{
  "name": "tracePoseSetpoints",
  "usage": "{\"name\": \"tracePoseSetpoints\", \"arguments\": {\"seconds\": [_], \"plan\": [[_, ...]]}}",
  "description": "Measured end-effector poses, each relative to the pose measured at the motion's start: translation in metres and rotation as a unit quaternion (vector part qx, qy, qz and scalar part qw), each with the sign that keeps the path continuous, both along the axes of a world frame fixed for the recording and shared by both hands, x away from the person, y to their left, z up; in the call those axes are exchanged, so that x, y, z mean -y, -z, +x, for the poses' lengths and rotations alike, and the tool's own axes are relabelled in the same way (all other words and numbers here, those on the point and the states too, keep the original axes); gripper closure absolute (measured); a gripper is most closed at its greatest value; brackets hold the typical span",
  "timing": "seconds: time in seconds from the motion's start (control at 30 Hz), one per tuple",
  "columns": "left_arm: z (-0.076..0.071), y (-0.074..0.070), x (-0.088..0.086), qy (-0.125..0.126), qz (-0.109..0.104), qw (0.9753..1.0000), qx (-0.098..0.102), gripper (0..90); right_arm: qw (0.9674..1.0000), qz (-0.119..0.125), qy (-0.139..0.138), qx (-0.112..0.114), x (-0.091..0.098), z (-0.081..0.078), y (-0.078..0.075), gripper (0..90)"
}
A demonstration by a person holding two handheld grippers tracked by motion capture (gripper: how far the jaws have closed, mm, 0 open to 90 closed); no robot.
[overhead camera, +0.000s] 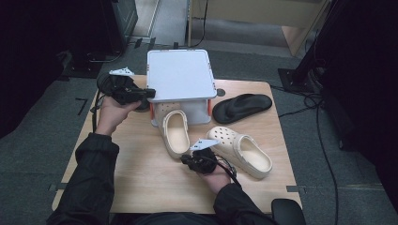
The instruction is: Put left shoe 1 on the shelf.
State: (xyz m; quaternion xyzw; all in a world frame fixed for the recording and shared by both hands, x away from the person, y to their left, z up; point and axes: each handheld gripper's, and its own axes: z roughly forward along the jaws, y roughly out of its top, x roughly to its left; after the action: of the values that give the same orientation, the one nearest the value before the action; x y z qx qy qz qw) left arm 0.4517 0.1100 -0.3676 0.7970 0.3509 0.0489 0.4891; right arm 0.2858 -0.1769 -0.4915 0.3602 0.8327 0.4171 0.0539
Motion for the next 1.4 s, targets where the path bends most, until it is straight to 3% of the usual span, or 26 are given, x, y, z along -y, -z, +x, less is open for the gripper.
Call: {"name": "tracePoseSetpoints", "arguments": {"seconds": [0.57, 1.17, 1.4], "plan": [[0.000, 0.000, 0.000, 0.000, -0.002, 1.0000, -0.001, 85.0, 0.9994, 0.013, 0.014, 0.027, -0.013, 0.019, -0.004, 83.0], [0.000, 0.000, -0.001, 0.001, -0.003, 1.0000, -0.006, 85.3, 0.9994, 0.003, 0.027, 0.024, -0.026, 0.053, -0.005, 82.0], [0.001, 0.000, -0.001, 0.001, -0.004, 1.0000, -0.006, 85.2, 0.9991, 0.002, 0.026, 0.033, -0.031, 0.065, -0.004, 80.7]]}}
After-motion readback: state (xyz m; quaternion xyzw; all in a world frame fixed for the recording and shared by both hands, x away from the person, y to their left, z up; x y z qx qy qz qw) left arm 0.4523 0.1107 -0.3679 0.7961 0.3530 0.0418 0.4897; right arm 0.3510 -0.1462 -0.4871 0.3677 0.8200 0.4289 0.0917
